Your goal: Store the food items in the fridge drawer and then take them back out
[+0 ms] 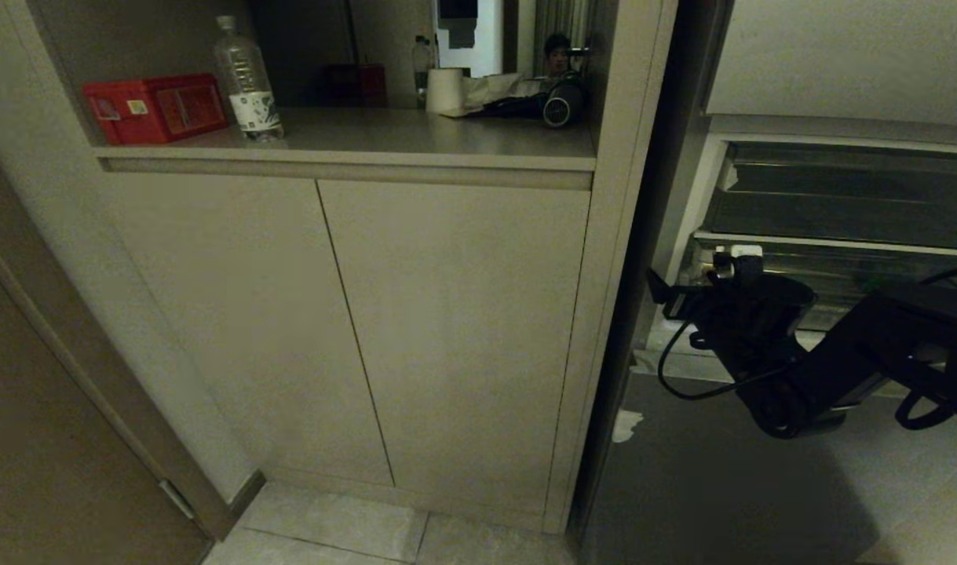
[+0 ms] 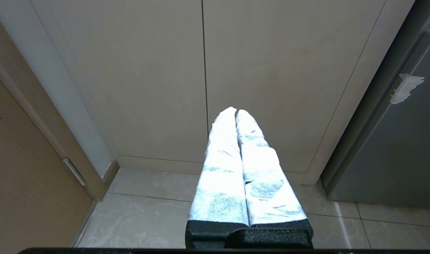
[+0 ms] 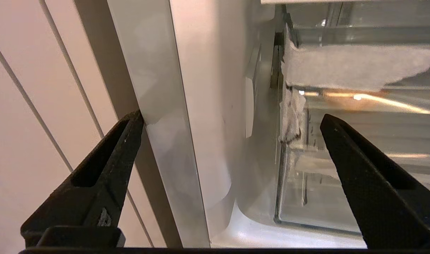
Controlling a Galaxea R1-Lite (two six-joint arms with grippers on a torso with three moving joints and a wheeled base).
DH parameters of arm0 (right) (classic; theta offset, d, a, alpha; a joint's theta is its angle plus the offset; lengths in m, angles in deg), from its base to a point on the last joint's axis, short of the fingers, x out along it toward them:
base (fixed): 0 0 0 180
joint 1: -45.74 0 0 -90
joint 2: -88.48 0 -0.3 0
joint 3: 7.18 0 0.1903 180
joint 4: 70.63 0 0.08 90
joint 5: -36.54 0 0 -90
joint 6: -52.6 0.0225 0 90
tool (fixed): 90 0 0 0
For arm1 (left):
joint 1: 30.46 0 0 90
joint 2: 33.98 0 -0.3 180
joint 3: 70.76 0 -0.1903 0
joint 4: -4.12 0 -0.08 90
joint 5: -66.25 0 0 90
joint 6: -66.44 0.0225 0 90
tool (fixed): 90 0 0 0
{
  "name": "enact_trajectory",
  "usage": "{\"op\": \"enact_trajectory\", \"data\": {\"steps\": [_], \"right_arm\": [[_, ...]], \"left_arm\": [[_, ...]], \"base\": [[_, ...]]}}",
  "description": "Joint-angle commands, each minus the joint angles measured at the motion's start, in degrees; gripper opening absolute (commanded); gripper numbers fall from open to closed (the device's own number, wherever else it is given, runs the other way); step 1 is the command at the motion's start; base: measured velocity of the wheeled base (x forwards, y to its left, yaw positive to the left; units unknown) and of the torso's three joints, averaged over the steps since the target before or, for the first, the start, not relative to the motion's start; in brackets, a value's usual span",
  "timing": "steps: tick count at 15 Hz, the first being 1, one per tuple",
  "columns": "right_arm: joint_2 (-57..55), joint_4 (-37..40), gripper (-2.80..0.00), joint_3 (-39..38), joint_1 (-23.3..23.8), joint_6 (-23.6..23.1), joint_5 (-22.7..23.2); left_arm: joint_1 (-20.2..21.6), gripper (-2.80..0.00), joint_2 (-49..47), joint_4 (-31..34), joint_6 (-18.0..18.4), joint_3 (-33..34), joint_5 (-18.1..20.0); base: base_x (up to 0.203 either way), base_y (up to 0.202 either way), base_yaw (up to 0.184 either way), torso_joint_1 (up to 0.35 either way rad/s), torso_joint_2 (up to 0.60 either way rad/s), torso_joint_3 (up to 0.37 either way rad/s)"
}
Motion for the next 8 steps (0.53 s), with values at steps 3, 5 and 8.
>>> {"op": "enact_trajectory", "data": {"steps": [3, 5, 8], "right_arm": [[3.44, -0.4, 0.0, -4.09, 0.98, 0.11, -0.12], [5.51, -0.42, 0.0, -6.89, 1.39, 0.18, -0.07], [6.41, -0.54, 0.0, -7.76, 1.43, 0.6, -0.34]], "left_arm": [[0.0, -2.8, -0.04, 0.01, 0.0, 0.01, -0.02], [0.0, -2.8, -0.04, 0.01, 0.0, 0.01, -0.02], [0.0, -2.8, -0.04, 0.01, 0.0, 0.01, -0.02]], "base": [[0.0, 0.0, 0.0, 0.0, 0.0, 0.0], [0.0, 0.0, 0.0, 0.0, 0.0, 0.0], [0.0, 0.0, 0.0, 0.0, 0.0, 0.0]]}}
